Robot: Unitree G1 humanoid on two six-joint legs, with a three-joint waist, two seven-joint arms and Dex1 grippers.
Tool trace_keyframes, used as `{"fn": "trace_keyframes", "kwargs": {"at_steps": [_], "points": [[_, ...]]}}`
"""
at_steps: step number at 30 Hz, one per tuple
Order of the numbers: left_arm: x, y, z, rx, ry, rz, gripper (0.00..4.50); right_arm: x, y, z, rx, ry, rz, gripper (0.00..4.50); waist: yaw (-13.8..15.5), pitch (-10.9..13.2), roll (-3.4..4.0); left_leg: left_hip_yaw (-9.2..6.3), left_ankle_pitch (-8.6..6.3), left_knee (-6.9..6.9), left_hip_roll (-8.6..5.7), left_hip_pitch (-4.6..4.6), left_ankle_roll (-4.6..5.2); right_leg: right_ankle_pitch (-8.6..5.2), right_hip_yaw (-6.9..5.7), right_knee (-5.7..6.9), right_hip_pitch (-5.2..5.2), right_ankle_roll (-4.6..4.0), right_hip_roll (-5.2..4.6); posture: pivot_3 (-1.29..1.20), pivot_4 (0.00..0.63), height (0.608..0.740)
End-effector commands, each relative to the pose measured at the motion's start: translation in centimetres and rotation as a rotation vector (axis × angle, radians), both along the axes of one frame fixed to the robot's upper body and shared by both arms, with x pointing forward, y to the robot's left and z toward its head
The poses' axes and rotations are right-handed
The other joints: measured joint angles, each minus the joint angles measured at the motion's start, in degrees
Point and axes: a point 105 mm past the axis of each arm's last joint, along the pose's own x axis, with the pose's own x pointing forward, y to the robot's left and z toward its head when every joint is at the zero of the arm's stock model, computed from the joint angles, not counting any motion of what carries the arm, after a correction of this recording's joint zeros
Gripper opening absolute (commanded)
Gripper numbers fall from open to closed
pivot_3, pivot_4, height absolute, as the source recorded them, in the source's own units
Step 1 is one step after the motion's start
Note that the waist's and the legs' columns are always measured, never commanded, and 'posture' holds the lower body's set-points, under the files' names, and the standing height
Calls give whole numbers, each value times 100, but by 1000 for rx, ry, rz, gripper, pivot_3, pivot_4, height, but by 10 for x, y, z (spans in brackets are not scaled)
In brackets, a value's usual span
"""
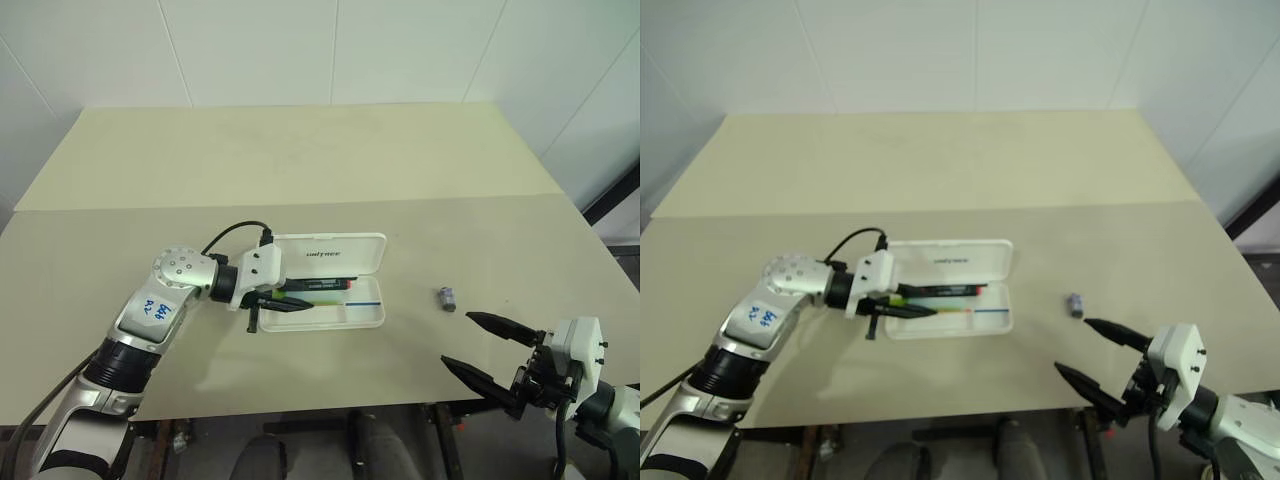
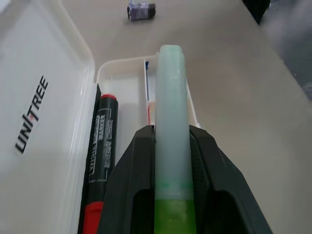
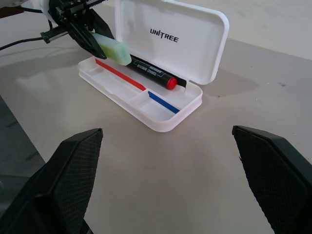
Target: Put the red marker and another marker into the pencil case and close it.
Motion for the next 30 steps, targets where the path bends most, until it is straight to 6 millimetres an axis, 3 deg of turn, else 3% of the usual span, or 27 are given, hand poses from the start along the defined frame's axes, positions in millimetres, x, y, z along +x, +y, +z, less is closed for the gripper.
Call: {"fn": "trace_keyframes", "kwargs": {"at_steps": [1,13,30], "points": [[-8,-9,19,-73,7,-34,526,-2,7,7,0,-40,20,4500,-1,0,0,0,0,1,0,0,0,0,0,2,0,0,0,0,150,740],[-6,-3,-6,37,-15,16,526,1,9,6,3,-36,20,4500,-4,0,0,-1,0,3,-1,5,0,-7,1,17,0,-5,0,0,150,740],[3,-1,-8,55,-66,60,526,3,8,5,2,-34,11,4500,-2,0,0,-2,0,3,-1,5,0,-9,1,19,-1,-4,0,0,150,740]]}}
